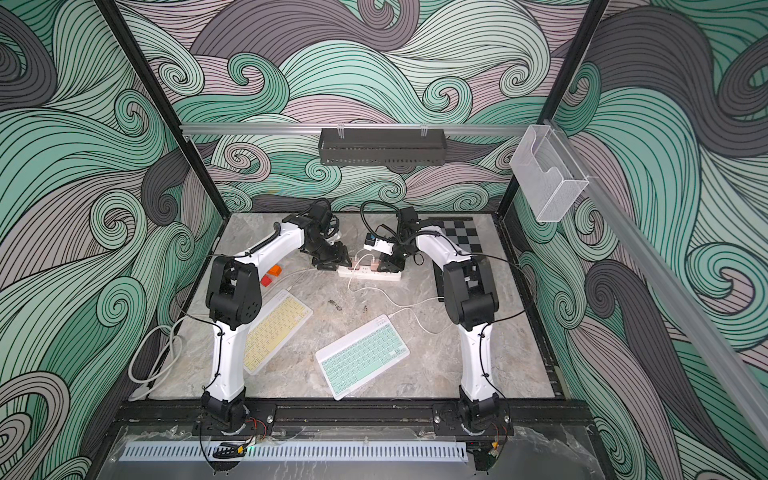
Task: Unplug the wireless keyboard
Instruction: Remove the plug from the socket.
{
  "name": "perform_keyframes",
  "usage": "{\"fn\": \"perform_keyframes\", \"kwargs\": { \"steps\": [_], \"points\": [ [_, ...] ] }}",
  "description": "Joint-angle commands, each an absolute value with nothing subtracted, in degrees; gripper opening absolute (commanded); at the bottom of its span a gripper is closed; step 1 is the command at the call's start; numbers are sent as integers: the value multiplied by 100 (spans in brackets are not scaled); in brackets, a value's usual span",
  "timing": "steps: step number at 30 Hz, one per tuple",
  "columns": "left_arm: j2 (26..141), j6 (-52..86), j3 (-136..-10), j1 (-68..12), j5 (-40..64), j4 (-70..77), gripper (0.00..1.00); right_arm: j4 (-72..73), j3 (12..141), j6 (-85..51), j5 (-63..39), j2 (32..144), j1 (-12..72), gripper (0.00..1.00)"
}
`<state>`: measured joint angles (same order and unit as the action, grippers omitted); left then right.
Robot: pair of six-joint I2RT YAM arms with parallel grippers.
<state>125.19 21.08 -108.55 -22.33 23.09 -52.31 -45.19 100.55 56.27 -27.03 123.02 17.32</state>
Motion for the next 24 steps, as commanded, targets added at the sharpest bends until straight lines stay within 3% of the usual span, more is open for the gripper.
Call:
{"fn": "perform_keyframes", "kwargs": {
  "steps": [1, 8, 14, 21, 24],
  "points": [
    [12636, 2189, -11108, -2289, 2450, -5417, 61, -4669, 10064, 5658, -2747, 12437, 1774, 50],
    [12921, 2323, -11583, -2311, 2306, -5800, 59, -4703, 10157, 5766, -2693, 12520, 1802, 52],
    [13354, 2604, -12253, -2322, 2350, -6382, 45, -5065, 10693, 6059, -2693, 12916, 1785, 49],
    [13506, 2613, -12410, -2351, 2462, -6522, 43, -5068, 10773, 6190, -2638, 13007, 1775, 52],
    [13498, 2624, -12384, -2339, 2507, -6515, 44, -5070, 10849, 6214, -2590, 13073, 1775, 49]
  ]
}}
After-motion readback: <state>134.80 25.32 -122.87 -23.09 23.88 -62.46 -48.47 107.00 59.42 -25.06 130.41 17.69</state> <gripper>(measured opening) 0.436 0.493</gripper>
